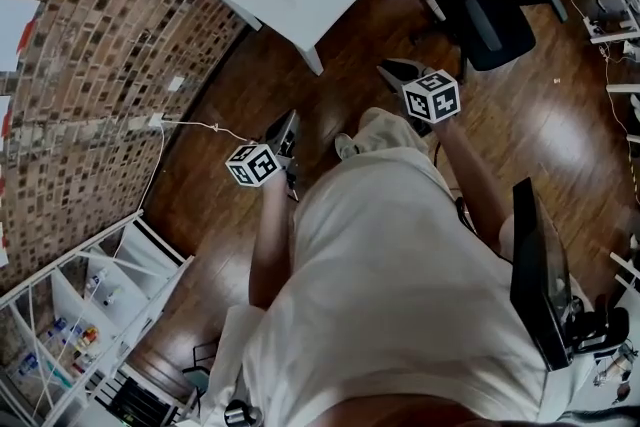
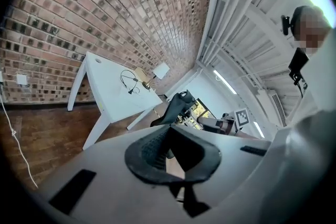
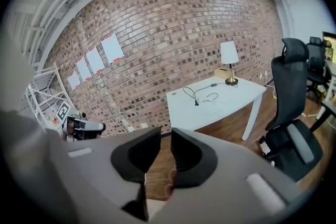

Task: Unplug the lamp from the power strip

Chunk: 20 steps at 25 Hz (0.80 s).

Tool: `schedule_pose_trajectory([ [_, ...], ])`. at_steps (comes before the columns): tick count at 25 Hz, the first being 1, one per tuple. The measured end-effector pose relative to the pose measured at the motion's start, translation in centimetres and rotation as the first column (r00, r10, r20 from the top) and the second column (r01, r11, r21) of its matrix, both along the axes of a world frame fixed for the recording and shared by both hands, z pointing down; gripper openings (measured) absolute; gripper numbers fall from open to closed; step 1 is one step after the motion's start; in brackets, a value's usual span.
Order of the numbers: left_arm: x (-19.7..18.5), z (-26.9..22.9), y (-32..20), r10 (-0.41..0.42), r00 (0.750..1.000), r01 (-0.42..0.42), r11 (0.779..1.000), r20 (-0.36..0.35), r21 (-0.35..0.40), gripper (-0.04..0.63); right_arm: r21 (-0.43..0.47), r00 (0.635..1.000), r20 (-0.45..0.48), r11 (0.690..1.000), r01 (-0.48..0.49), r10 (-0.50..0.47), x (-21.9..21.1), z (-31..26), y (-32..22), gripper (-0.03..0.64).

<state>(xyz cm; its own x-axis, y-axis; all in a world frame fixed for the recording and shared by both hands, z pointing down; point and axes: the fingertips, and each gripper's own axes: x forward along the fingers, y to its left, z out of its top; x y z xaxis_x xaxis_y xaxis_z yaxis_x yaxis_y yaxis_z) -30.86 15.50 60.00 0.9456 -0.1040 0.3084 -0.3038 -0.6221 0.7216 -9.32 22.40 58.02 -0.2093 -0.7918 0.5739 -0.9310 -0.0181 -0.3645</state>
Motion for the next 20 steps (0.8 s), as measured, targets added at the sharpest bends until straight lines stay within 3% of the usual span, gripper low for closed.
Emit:
schedule_pose_trajectory([
  [9,3.0,-0.8,-0.8,0.003,1.000,-0.003,1.000,-0.016,-0.016,0.004,-0.012,0.999,0.023,0.999,0.035,-0.034,2.8,1.1,-1.6,0.058],
  [15,5.7,-1.3,-1.0,-0.041,0.999,0.040,0.998,-0.017,-0.051,0.003,0.024,0.995,0.018,0.995,0.098,-0.099,5.4,-0.3,-4.7,0.057],
  [20,9.0,-2.5,-1.9,-0.081,0.997,0.081,0.996,-0.003,-0.046,0.003,0.001,0.991,0.037,0.992,0.129,-0.129,8.0,0.1,-5.9,0.054],
])
